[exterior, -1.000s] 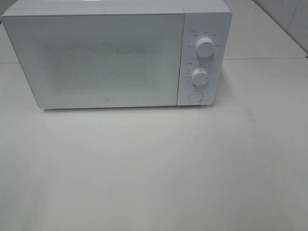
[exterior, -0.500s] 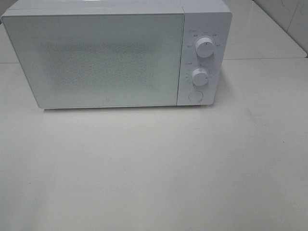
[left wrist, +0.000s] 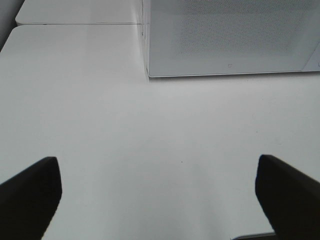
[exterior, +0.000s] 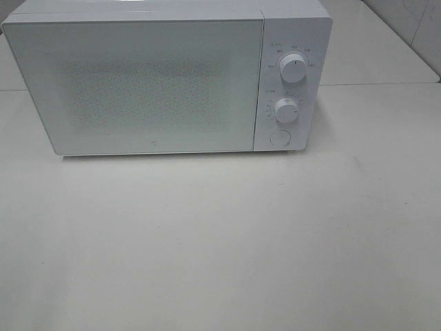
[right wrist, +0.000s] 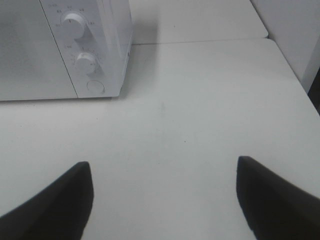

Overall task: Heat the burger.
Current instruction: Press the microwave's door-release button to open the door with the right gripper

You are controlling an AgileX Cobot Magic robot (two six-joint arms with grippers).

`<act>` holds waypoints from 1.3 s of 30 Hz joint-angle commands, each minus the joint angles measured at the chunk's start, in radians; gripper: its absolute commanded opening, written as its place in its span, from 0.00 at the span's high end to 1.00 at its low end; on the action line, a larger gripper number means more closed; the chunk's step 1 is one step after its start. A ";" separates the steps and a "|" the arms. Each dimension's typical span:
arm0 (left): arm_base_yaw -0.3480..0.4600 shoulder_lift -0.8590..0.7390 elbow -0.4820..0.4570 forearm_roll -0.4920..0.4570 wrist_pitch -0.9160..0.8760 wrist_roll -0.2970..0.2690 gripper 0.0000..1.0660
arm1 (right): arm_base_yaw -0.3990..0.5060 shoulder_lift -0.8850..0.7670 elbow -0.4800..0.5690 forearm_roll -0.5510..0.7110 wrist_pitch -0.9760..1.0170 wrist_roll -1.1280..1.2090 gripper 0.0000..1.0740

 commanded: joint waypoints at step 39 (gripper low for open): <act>0.004 -0.003 0.000 -0.005 -0.004 0.004 0.08 | -0.008 0.956 -0.047 0.003 -0.869 -0.007 0.30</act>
